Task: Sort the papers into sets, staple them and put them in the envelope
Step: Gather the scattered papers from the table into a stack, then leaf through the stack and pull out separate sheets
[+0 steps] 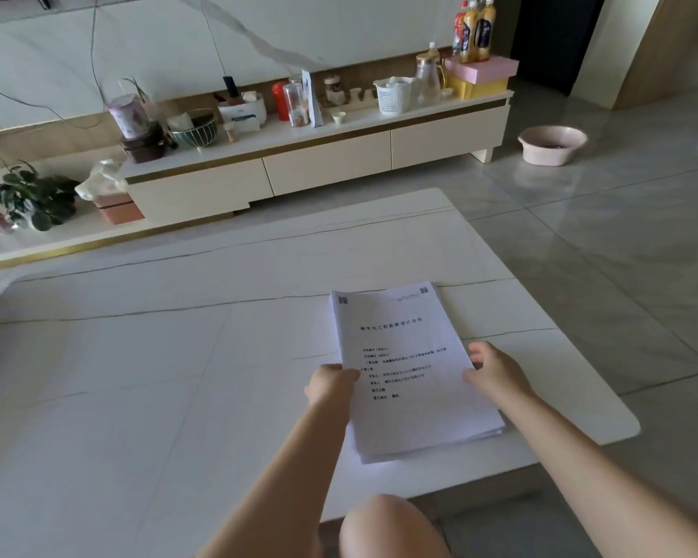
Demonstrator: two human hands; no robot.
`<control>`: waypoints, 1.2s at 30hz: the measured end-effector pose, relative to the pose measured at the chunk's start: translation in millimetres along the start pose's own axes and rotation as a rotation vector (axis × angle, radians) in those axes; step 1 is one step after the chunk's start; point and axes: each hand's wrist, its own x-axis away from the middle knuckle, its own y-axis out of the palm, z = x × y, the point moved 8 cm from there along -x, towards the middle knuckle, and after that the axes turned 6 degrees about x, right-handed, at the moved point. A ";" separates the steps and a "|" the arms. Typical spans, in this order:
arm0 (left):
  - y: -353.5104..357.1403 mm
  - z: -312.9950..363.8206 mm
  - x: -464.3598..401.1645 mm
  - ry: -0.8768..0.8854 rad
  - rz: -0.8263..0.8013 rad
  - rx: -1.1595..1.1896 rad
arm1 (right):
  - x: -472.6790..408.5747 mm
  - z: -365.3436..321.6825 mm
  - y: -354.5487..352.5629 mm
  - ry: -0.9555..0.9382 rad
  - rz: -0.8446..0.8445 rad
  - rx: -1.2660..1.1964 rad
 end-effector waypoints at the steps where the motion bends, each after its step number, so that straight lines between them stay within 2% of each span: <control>1: -0.5 3.1 -0.7 0.000 -0.003 0.016 | 0.0 -3.3 0.7 -0.006 -0.002 0.014; 5: 3.3 7.2 -2.9 -0.071 -0.050 0.139 | -1.0 -9.5 3.0 -0.025 -0.021 0.023; 8: 12.6 8.9 -5.3 -0.114 -0.151 0.153 | -3.5 -11.3 7.5 -0.035 -0.048 0.007; 11: 13.2 21.6 -14.3 0.011 -0.176 0.026 | -5.5 -15.4 15.4 -0.037 -0.086 -0.036; 14: 0.2 32.5 -19.0 0.077 -0.206 0.039 | -8.6 -27.1 20.3 -0.041 -0.096 -0.131; 16: -11.9 42.0 -16.2 0.117 -0.271 0.083 | -11.5 -40.5 18.2 -0.047 -0.071 -0.235; 21: -45.5 78.7 8.4 0.277 -0.464 0.176 | -9.1 -100.4 10.0 -0.160 -0.141 -0.747; 24: -74.7 104.6 15.1 0.386 -0.384 0.168 | 1.0 -140.3 -9.5 -0.289 -0.020 -0.743; 28: -108.8 119.2 17.6 0.470 -0.203 0.250 | 29.7 -183.3 -19.2 -0.413 0.014 -0.794; 31: -120.5 117.3 23.9 0.519 -0.177 0.292 | 43.5 -193.9 -12.1 -0.431 0.004 -0.762; 36: -125.0 107.1 15.2 0.537 -0.211 0.249 | 36.7 -185.3 11.4 -0.358 -0.034 -0.720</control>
